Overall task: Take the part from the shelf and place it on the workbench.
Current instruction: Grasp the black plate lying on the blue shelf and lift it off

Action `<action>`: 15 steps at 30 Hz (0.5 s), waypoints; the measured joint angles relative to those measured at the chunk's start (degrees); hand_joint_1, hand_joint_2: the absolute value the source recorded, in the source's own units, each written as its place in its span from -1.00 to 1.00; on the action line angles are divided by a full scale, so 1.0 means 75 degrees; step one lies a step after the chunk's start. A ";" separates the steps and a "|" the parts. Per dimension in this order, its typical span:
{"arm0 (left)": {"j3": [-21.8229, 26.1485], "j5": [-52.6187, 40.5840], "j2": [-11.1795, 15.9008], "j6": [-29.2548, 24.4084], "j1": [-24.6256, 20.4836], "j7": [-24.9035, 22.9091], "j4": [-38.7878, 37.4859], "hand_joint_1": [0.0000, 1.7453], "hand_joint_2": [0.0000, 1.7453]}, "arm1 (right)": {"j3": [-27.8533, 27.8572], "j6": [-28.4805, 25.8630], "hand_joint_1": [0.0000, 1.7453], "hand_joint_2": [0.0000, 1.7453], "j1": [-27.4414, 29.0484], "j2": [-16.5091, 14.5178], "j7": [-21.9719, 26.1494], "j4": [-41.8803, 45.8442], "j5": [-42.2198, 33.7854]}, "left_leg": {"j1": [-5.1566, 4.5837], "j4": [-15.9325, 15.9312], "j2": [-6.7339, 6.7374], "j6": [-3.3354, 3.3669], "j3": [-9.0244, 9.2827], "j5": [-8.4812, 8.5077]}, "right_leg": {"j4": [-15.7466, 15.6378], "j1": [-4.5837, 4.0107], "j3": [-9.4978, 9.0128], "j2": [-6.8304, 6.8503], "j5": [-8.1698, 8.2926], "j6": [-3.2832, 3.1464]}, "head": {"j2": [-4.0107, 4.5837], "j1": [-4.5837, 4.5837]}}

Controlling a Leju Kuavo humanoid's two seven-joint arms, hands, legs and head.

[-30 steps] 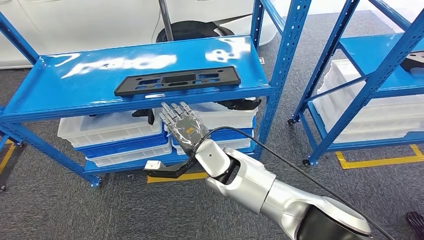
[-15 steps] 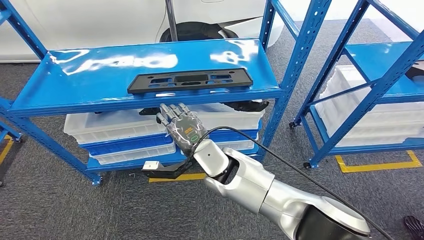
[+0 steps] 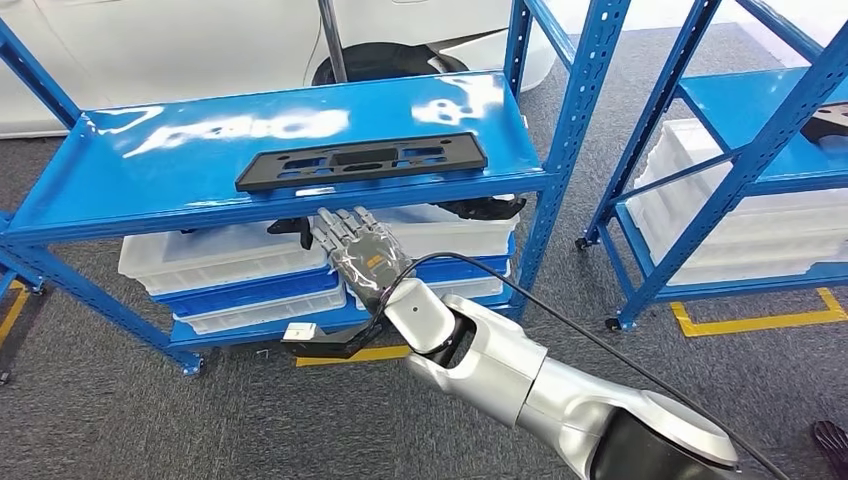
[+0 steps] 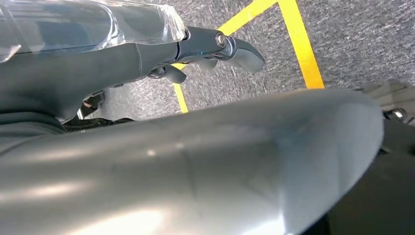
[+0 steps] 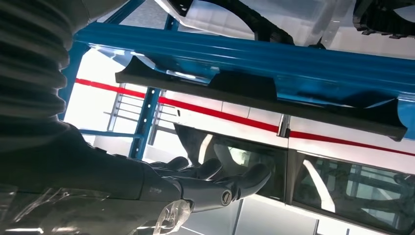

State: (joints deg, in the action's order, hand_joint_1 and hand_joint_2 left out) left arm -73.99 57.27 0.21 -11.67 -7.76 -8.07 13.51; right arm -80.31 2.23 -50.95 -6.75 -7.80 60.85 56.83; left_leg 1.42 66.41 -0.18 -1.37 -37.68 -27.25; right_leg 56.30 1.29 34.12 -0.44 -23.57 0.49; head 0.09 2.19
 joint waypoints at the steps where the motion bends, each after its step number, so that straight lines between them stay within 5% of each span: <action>1: 0.0000 0.0000 -0.0001 0.0000 -0.0007 0.0000 -0.0001 -1.00 -1.00 | -0.0001 0.0000 -1.00 1.00 -0.0004 -0.0004 0.0000 0.0000 -0.0013 | 0.0012 -0.0584 -0.0004 -0.0012 0.0270 0.0224 | 0.0000 0.0009 -0.0002 -0.0004 -0.0001 0.0030 | 0.0000 0.0001; 3: 0.0000 -0.0001 -0.0004 0.0001 -0.0020 0.0000 -0.0001 -1.00 -1.00 | -0.0001 0.0004 -1.00 1.00 -0.0020 -0.0011 0.0000 0.0000 -0.0039 | -0.0013 -0.1367 -0.0026 0.0031 0.0633 0.0471 | -0.0001 0.0002 0.0013 -0.0018 0.0008 0.0124 | 0.0000 -0.0001; 6: -0.0002 -0.0007 -0.0007 0.0003 -0.0013 -0.0001 -0.0001 -1.00 -1.00 | -0.0005 0.0018 -1.00 1.00 -0.0028 -0.0017 0.0008 0.0000 -0.0055 | -0.0077 -0.1492 -0.0044 0.0208 0.0667 0.0502 | -0.0045 0.0003 0.0028 -0.0030 0.0041 0.0275 | 0.0000 -0.0009; 8: -0.0004 -0.0011 -0.0006 0.0001 -0.0012 -0.0001 -0.0001 -1.00 -1.00 | -0.0007 0.0024 -1.00 1.00 -0.0030 -0.0015 0.0010 0.0000 -0.0062 | -0.0085 -0.1524 -0.0041 0.0338 0.0678 0.0545 | 0.0175 0.0017 0.0119 -0.0015 -0.0124 0.0329 | 0.0000 -0.0013; 12: -0.0009 -0.0015 -0.0002 -0.0004 -0.0014 0.0001 -0.0004 -1.00 -1.00 | -0.0020 0.0050 -1.00 1.00 -0.0003 -0.0004 0.0012 -0.0006 -0.0077 | -0.0162 -0.1538 -0.0022 0.0505 0.0686 0.0562 | 0.2098 -0.0028 0.0999 0.0005 -0.1003 0.0302 | 0.0000 -0.0027; 13: -0.0011 -0.0015 -0.0003 -0.0002 -0.0008 0.0003 -0.0004 -1.00 -1.00 | -0.0030 0.0056 -1.00 1.00 0.0007 0.0003 0.0012 -0.0009 -0.0078 | -0.0191 -0.1537 -0.0023 0.0520 0.0690 0.0558 | 0.2316 -0.0050 0.1106 0.0004 -0.1020 0.0281 | 0.0000 -0.0028; 15: -0.0015 -0.0015 -0.0004 0.0001 0.0002 0.0005 -0.0004 -1.00 -1.00 | -0.0048 0.0058 -1.00 1.00 0.0016 0.0014 0.0011 -0.0015 -0.0079 | -0.0240 -0.1534 -0.0031 0.0535 0.0713 0.0549 | 0.1815 -0.0096 0.0861 0.0005 -0.0656 0.0195 | 0.0000 -0.0029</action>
State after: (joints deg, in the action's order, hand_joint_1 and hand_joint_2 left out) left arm -74.10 57.16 0.17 -11.67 -7.74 -8.03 13.49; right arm -80.67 2.67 -50.84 -6.65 -7.72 60.74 56.24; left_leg -0.38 54.91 -0.41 2.65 -32.33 -23.13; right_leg 69.92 0.57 40.57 -0.40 -28.49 1.95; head 0.09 1.97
